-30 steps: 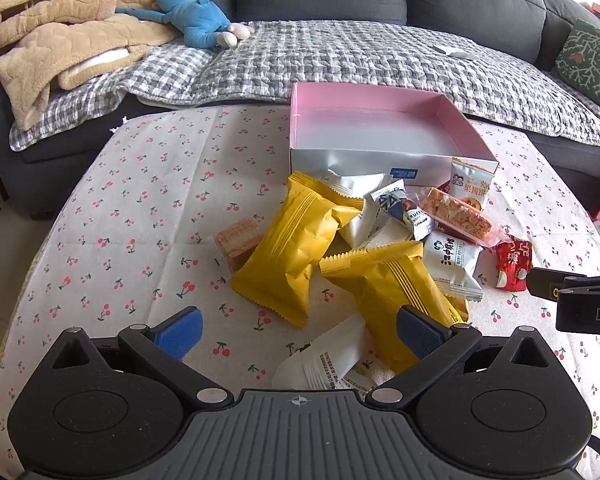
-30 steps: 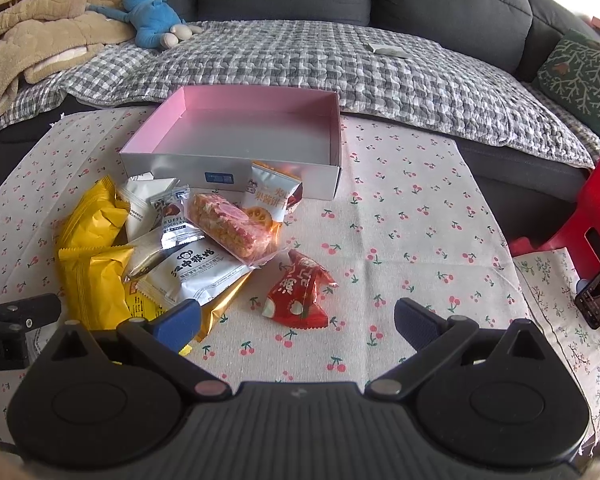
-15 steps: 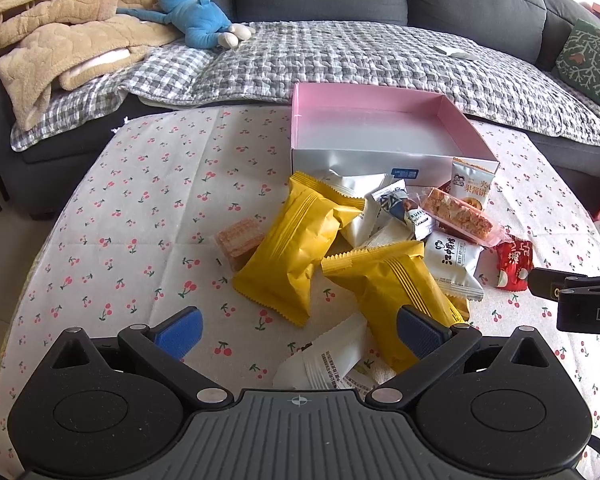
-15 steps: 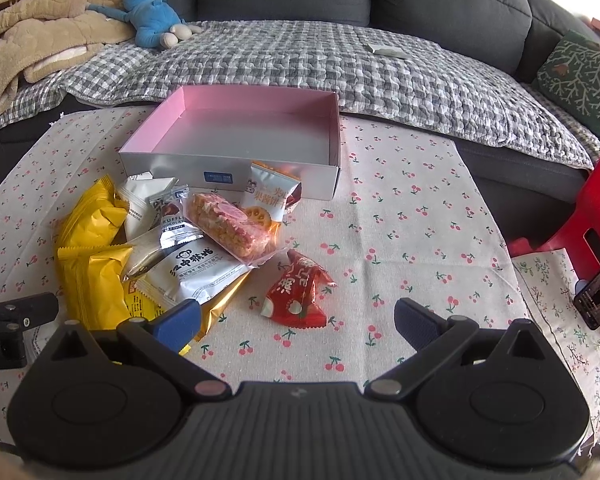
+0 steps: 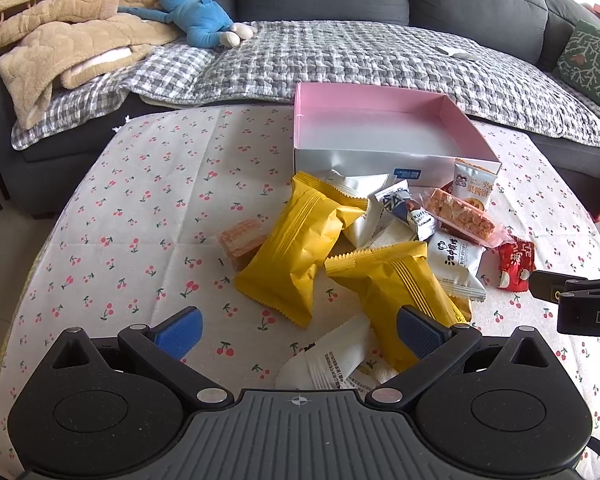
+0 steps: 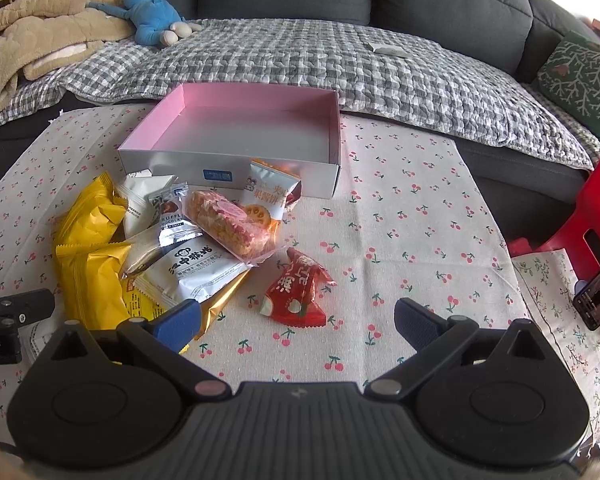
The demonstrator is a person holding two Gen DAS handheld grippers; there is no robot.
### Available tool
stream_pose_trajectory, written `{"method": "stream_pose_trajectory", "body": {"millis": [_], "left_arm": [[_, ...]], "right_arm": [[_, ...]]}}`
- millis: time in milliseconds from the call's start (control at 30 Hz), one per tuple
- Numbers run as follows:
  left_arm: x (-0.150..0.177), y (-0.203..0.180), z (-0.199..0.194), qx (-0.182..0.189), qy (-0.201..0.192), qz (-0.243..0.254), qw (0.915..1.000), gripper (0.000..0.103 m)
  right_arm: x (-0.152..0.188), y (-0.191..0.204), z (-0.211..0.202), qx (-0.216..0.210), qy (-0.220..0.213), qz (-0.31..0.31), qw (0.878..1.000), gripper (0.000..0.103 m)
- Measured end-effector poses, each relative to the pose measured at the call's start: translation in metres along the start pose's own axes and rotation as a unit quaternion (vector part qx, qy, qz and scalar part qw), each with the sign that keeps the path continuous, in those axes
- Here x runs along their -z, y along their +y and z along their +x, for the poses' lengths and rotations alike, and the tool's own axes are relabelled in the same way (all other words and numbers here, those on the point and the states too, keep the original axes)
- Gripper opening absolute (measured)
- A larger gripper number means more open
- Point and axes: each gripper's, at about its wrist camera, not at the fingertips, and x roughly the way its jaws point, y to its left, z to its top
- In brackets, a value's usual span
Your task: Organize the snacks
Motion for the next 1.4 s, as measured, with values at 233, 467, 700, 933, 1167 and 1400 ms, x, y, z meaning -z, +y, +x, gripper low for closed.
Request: {"method": "stream_pose_trajectory", "body": {"millis": [233,467,700,933,1167,1400], "left_arm": [[0.0,0.0,-0.001,0.001,-0.001,0.001,1.0,0.103],[-0.001,-0.002,0.0,0.003,0.001,0.003,1.0,0.103],[-0.008,0.002,0.0,0.009,-0.002,0.011,0.9999,0.103],[-0.026,0.015,0.012,0.034,0.016,0.035,0.9987,0.103],[-0.047,0.026,0.037,0.049,0.003,0.077,0.9958,0.103],[-0.067,0.034,0.072,0.134,0.037,0.053,0.9889,0.097]], "right_arm": [[-0.001,0.0,0.001,0.004,0.002,-0.003,1.0,0.103],[-0.001,0.0,0.0,0.005,0.0,-0.004,1.0,0.103],[-0.002,-0.002,0.0,0.013,-0.003,-0.007,1.0,0.103],[-0.008,-0.015,0.007,-0.003,0.013,-0.018,1.0,0.103],[-0.024,-0.036,0.029,-0.048,0.061,0.016,0.997,0.103],[-0.034,-0.055,0.061,-0.094,0.114,0.084,0.985,0.082]]}}
